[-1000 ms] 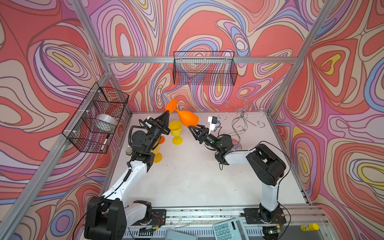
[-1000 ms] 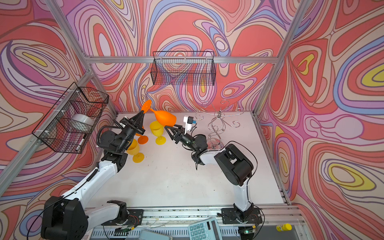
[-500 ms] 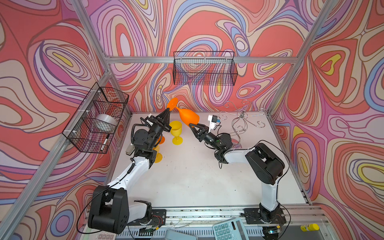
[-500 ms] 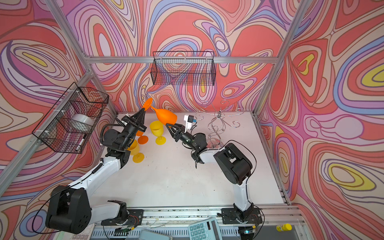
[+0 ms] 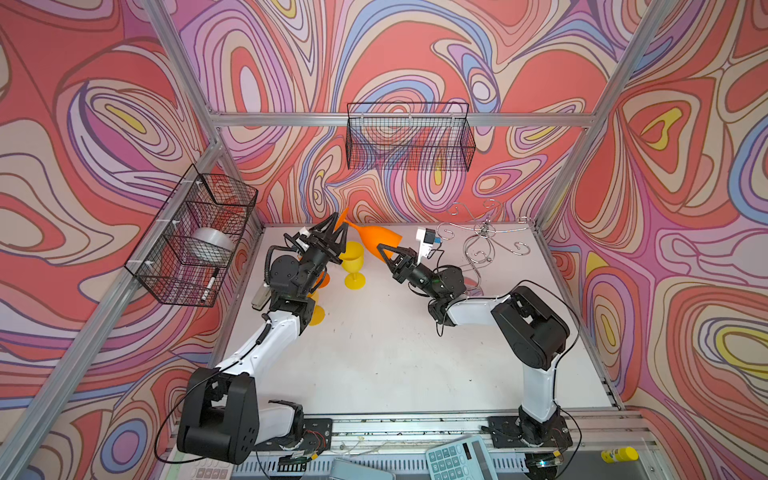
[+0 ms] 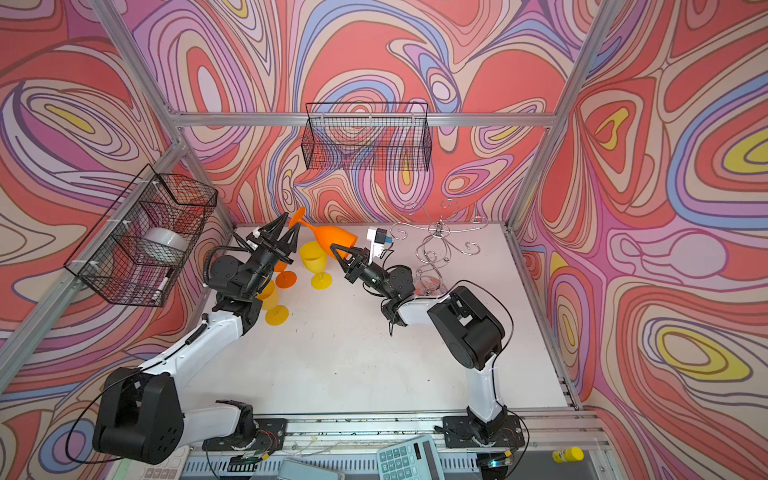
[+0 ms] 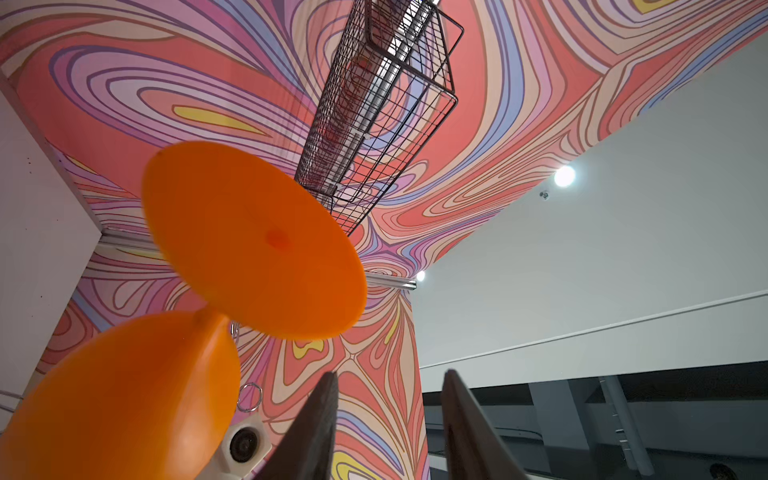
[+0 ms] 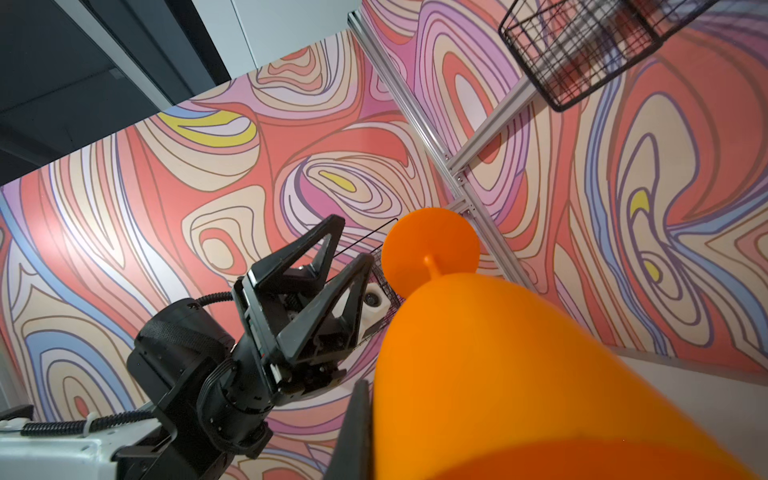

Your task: Take the wine glass off the wine glass rack

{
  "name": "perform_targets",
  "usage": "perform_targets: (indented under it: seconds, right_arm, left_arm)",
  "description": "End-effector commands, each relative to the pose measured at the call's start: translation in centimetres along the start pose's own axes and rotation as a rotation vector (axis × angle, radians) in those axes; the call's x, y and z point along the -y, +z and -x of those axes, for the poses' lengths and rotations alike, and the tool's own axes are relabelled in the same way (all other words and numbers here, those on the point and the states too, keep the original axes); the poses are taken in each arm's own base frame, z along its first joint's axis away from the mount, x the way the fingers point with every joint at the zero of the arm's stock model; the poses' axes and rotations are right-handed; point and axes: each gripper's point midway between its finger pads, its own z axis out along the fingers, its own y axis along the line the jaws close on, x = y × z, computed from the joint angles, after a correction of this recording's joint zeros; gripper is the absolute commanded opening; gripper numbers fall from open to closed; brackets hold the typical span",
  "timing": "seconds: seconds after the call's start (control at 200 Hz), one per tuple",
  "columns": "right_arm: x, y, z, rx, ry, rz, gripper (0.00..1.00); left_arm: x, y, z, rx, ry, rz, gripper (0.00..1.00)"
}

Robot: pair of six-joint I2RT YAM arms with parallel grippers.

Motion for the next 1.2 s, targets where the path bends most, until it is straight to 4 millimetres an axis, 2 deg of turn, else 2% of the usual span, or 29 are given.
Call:
perform_targets:
  seconds: [0.0,0.235,0.361,0.461,0.686,0.771,0.811,1.017,1.192]
  right_arm:
    - [-1.6,0.2,1.4,0.028,-0.014,0.039,0.00]
    - [-1.4,-0.2,1.0,0.017,0.013,0.029,0.00]
    - [-1.4,-0.6,0.8,0.007,0.019,0.013,0.00]
    - [-1.6,-1.0,0.9,0.006,0.012,-0.002,0.00]
    - [-2.9,-1.4,1.3,-0.009,-0.024,-0.029,0.00]
    - [-3.2,-1.3,0.5,-0.044,-0.044,-0.057,0.00]
    - [-4.5,-1.1,1.0,-0.043,-0.069,-0.056,0.00]
    - [-5.9,-0.3,-0.5,-0.181,-0.207,-0.231,0.00]
    - [-7.0,-1.1,0.0,-0.291,-0.340,-0.422,0.00]
  left_arm:
    - [2.2,0.4,-1.6,-0.062,-0.264,-0.026,0.47]
    - [4.5,0.2,-2.5,-0.127,-0.059,0.035,0.61]
    - [4.5,-1.0,-2.5,-0.126,0.109,0.130,0.74]
    - [4.5,-1.7,-3.0,-0.143,0.244,0.209,0.80]
    - [5.4,-3.9,-4.4,-0.141,0.586,0.391,0.84]
    - [5.6,-5.4,-4.5,-0.109,0.707,0.467,0.85]
    - [5.8,-6.1,-4.5,-0.093,0.761,0.500,0.85]
    - [6.1,-8.2,-4.0,-0.059,0.940,0.624,0.86]
    - [6.0,-10.1,-3.0,-0.032,1.094,0.746,0.87]
